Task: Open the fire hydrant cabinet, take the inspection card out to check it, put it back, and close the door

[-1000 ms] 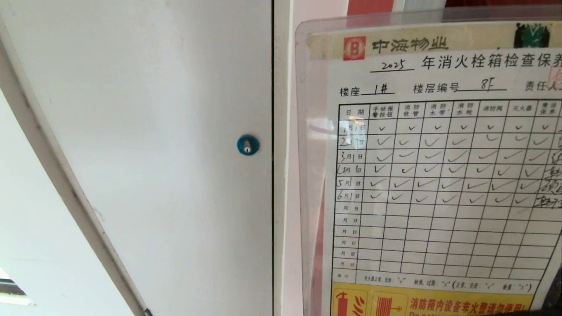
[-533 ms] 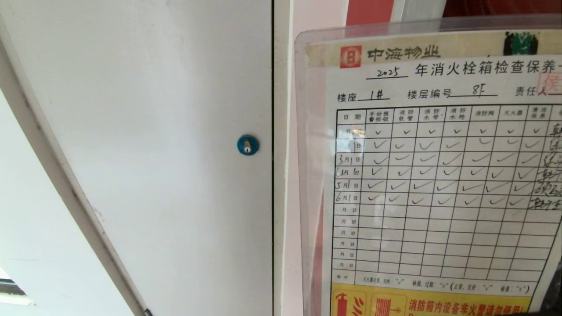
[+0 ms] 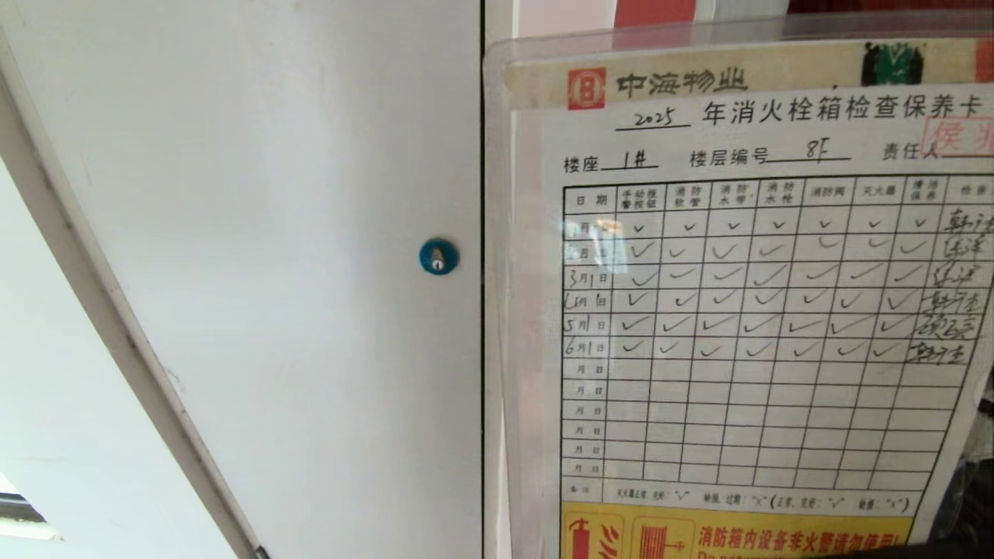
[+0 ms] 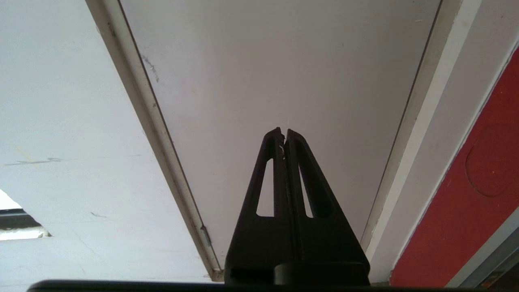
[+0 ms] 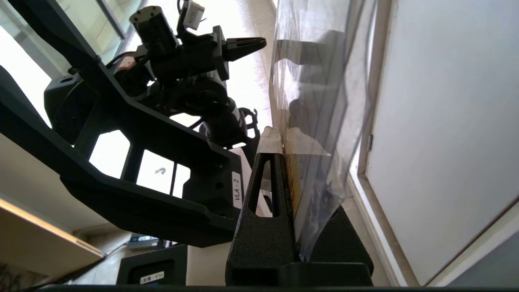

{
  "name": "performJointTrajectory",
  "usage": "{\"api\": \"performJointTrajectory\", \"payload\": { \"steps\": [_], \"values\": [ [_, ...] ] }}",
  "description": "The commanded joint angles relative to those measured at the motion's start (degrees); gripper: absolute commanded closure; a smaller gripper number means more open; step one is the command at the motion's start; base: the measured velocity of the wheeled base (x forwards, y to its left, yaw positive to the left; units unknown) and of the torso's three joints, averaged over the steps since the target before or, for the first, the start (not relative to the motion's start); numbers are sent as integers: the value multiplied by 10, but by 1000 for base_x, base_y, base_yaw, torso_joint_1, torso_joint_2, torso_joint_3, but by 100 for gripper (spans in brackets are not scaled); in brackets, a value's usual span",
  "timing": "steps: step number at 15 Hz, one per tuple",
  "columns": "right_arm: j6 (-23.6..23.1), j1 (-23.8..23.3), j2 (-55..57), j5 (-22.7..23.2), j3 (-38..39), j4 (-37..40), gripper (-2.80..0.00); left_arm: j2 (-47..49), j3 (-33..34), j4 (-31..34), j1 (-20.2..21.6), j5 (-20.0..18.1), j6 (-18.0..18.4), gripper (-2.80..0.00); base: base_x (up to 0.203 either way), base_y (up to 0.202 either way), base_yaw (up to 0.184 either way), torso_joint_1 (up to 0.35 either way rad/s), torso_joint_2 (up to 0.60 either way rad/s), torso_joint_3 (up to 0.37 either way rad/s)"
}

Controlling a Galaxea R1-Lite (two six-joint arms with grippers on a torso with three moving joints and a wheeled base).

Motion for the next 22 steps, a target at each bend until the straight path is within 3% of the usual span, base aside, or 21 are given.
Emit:
{"api": "performJointTrajectory", "payload": {
  "steps": [1, 22],
  "values": [
    [0, 7, 16, 3, -1, -3, 0, 0, 7, 0, 0, 0, 0, 0, 0, 0, 0, 0, 0, 0],
    [1, 20, 30, 1, -9, -11, 0, 0, 7, 0, 0, 0, 0, 0, 0, 0, 0, 0, 0, 0]
  ]
}}
